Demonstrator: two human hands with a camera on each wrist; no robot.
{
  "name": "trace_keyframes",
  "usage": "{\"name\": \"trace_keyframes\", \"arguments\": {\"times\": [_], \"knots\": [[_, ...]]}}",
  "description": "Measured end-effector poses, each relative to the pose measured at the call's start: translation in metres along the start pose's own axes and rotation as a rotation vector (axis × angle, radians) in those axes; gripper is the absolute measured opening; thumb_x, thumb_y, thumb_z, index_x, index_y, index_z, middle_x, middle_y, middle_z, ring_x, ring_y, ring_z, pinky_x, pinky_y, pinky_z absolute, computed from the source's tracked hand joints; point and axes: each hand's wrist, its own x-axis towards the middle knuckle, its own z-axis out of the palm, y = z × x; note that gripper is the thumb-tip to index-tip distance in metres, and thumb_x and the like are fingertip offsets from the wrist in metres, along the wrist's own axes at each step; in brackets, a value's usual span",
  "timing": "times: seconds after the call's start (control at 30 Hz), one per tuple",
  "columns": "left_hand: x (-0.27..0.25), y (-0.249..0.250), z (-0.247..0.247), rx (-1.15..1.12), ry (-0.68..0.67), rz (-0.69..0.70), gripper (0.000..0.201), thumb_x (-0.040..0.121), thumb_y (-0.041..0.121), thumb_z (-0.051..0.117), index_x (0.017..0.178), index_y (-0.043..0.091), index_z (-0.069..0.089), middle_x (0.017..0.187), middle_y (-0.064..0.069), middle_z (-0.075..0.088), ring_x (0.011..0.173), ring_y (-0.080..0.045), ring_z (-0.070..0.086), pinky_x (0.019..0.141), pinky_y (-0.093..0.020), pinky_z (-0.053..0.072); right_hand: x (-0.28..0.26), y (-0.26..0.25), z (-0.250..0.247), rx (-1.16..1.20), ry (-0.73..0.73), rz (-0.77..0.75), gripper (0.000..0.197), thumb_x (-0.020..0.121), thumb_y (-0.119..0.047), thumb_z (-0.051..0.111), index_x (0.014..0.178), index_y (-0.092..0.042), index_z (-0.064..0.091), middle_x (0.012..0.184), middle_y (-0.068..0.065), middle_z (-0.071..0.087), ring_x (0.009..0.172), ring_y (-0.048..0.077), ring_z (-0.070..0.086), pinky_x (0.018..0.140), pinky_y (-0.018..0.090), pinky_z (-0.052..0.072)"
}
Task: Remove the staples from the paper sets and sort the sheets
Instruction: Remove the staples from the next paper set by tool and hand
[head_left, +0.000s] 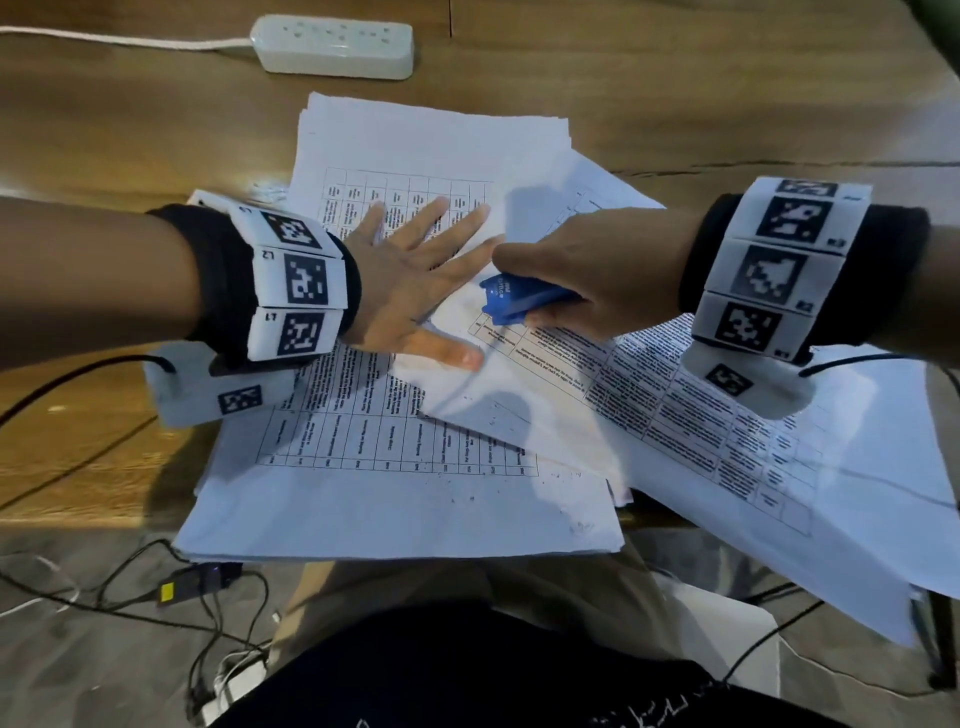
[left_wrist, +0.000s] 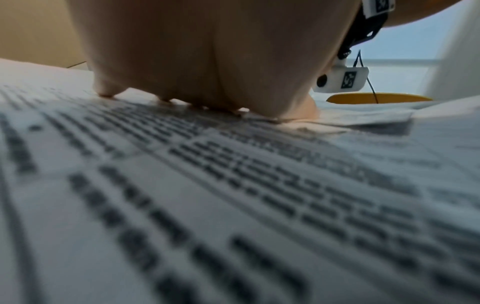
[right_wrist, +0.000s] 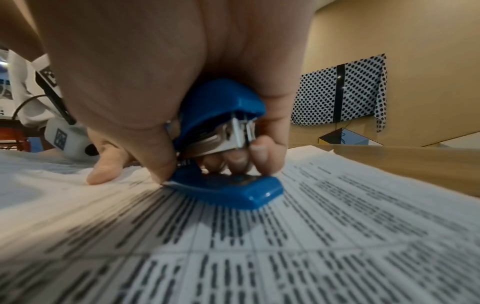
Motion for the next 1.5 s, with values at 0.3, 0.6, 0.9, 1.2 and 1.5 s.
{"name": "trace_keyframes", "arguments": {"times": [0.3,0.6,0.9,1.2,1.5], "knots": [[0.004,-0.001,0.005,-0.005,0.021,0.003,0.114,0.055,0.094,0.008,0.14,0.028,-0.031,0.148,0.002,-0.038,0.139,-0.027,-0.028,0.11,-0.061,-0.005,-0.002,0.002,0.006,0.102,0.022,-0.021,0.024,0.091,-0.028,0.052,0.103,-0.016,0.036,0.078,0.003,0.049,0.065,0.026,0.039,0.062,0.029,0.027],[0.004,0.0,0.002,0.03,0.006,-0.018,0.113,0.043,0.087,-0.006,0.133,0.027,-0.038,0.146,0.001,-0.04,0.138,-0.028,-0.029,0.11,-0.063,-0.003,0.001,0.001,0.006,0.105,0.018,0.026,0.029,0.091,-0.029,0.051,0.109,-0.012,0.038,0.065,-0.005,0.04,0.059,0.022,0.038,0.064,0.029,0.027],[0.001,0.004,-0.002,0.035,-0.021,-0.026,0.116,0.04,0.087,-0.006,0.134,0.028,-0.038,0.146,0.002,-0.041,0.139,-0.027,-0.028,0.11,-0.062,-0.002,-0.004,-0.012,0.014,0.053,0.053,0.113,0.033,0.093,-0.031,0.044,0.116,-0.012,0.034,0.078,0.005,0.049,0.066,0.03,0.043,0.062,0.033,0.033],[-0.001,0.005,-0.004,0.031,-0.027,-0.016,0.127,0.028,0.094,-0.018,0.136,0.03,-0.036,0.147,0.004,-0.039,0.139,-0.027,-0.027,0.11,-0.062,0.0,-0.005,-0.015,0.011,0.024,0.056,0.125,0.034,0.093,-0.032,0.044,0.119,-0.013,0.035,0.077,0.005,0.053,0.064,0.027,0.04,0.061,0.033,0.032],[-0.006,0.006,-0.008,0.04,-0.002,0.022,0.117,0.032,0.093,-0.018,0.124,0.024,-0.043,0.132,0.004,-0.049,0.13,-0.013,-0.036,0.113,-0.049,-0.005,-0.005,-0.026,0.015,0.161,0.068,0.214,0.026,0.094,-0.03,0.045,0.093,-0.015,0.023,0.062,-0.005,0.031,0.053,0.007,0.029,0.056,0.03,0.022]]}}
